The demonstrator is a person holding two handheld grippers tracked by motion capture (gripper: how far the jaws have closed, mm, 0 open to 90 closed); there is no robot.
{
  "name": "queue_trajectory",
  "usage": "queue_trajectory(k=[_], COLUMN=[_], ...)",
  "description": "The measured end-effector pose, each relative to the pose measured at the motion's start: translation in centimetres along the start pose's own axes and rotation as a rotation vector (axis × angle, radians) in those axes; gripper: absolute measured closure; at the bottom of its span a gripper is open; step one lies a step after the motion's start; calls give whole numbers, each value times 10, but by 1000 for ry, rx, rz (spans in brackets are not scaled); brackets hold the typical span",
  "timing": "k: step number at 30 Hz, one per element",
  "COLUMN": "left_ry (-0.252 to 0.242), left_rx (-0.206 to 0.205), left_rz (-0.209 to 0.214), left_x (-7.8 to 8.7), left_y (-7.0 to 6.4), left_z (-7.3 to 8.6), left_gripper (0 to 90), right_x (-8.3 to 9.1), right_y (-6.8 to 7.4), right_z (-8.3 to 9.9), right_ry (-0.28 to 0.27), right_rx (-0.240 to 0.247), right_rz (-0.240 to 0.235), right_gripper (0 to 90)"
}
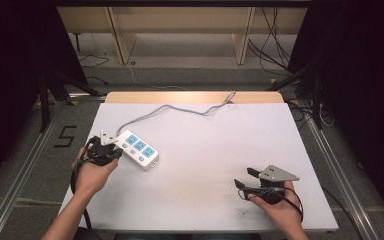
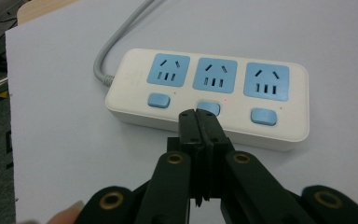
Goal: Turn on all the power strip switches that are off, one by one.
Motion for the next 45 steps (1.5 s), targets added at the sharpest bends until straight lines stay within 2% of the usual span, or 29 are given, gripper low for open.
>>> queue_trajectory(k=[22, 38, 45], left_ry=[33, 44, 55], left_rx=[20, 17, 30], left_rz=[-16, -20, -19], left_x=[-13, -18, -22], left_y=[12, 12, 15], left_z=[-8, -12, -17], left_gripper=[898, 898, 899], right_x=[0, -1, 0], right_y=[0, 0, -1], right_z=[-1, -1, 0], right_ry=[0, 1, 0], right_rx=[5, 7, 0], right_rz=[-4, -6, -1], right_gripper=[356, 356, 356])
Point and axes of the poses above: each handheld gripper's, and its own axes: x roughly backward along the jaws, z roughly out of its underside, y roughly to its left, the point moved 10 cm from there along -x, roughly forward along the jaws, and after that the axes turned 15 degrees about -z, right-handed, at the moved point
